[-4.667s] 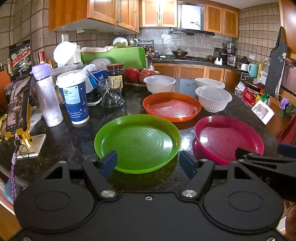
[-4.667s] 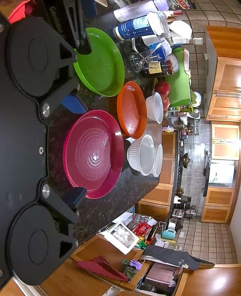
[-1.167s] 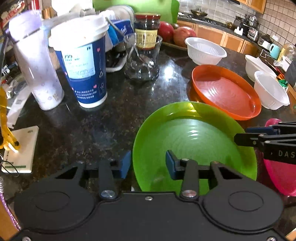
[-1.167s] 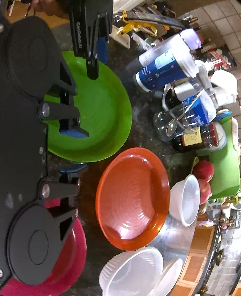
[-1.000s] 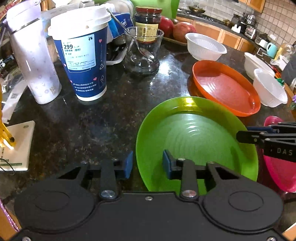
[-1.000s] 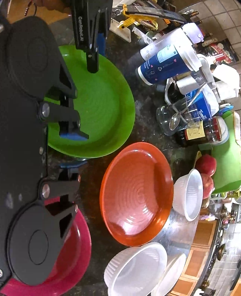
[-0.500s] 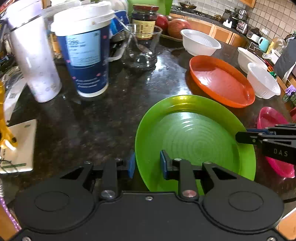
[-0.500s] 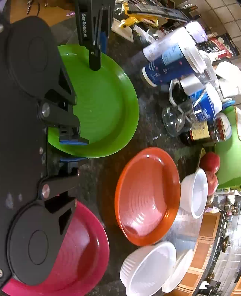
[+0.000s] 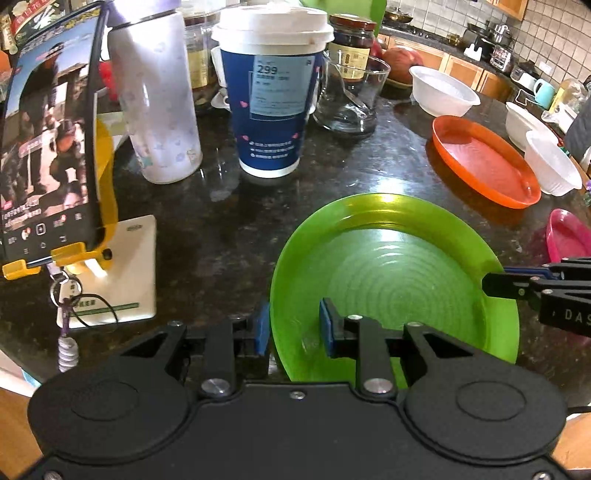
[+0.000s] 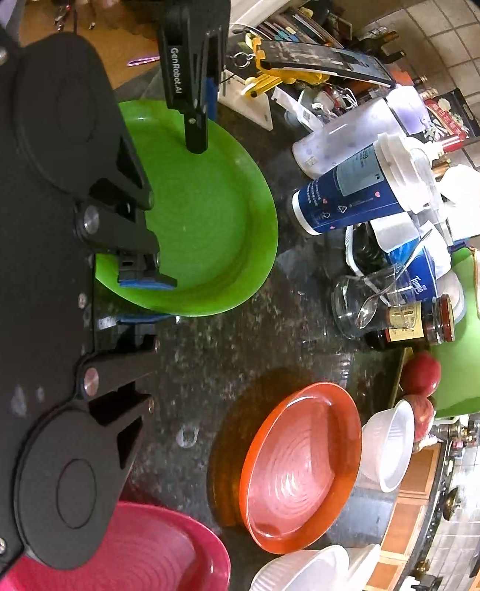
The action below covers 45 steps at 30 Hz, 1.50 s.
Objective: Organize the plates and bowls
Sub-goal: 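Lift the green plate with the left tool toward the red plate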
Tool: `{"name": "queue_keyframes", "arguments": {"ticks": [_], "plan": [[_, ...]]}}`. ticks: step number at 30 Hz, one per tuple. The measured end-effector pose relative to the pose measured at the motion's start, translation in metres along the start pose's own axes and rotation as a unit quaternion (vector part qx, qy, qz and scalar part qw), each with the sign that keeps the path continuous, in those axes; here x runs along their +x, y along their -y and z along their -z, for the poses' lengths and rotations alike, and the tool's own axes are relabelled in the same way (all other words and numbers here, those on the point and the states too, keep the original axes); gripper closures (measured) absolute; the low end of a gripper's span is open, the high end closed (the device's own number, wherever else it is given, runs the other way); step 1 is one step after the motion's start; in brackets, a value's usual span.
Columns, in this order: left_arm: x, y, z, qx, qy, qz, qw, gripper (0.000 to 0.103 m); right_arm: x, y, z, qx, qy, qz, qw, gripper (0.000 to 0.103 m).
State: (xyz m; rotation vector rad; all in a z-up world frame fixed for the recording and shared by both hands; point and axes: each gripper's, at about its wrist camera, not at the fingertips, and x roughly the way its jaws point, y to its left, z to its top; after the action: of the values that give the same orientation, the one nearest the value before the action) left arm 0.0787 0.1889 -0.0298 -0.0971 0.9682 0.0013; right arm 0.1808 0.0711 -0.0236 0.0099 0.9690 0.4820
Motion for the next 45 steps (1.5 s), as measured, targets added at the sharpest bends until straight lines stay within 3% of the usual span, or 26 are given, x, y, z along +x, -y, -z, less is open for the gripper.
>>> {"name": "queue_keyframes", "arguments": {"ticks": [13, 21, 31, 36, 41, 45], "plan": [[0.001, -0.006, -0.002, 0.024, 0.007, 0.032, 0.9992, 0.067, -0.003, -0.013, 0.011, 0.028, 0.014, 0.051, 0.998, 0.083], [-0.001, -0.005, 0.000, 0.043, 0.002, 0.069, 0.9967, 0.067, -0.009, -0.013, 0.017, 0.052, 0.026, 0.086, 0.995, 0.077], [-0.005, -0.009, 0.004, 0.058, 0.006, 0.093, 0.9940, 0.067, -0.019, -0.026, 0.029, 0.053, 0.052, 0.120, 0.990, 0.077], [-0.019, -0.015, 0.002, 0.054, 0.039, 0.083, 0.9944, 0.067, -0.036, -0.025, 0.028, 0.063, 0.094, 0.161, 0.980, 0.077], [-0.037, -0.017, -0.003, 0.053, 0.088, 0.062, 0.9927, 0.066, -0.067, -0.018, 0.034, 0.089, 0.176, 0.199, 0.960, 0.076], [-0.044, -0.009, -0.009, 0.054, 0.104, 0.064, 0.9911, 0.066, -0.091, -0.008, 0.037, 0.100, 0.220, 0.240, 0.940, 0.064]]}}
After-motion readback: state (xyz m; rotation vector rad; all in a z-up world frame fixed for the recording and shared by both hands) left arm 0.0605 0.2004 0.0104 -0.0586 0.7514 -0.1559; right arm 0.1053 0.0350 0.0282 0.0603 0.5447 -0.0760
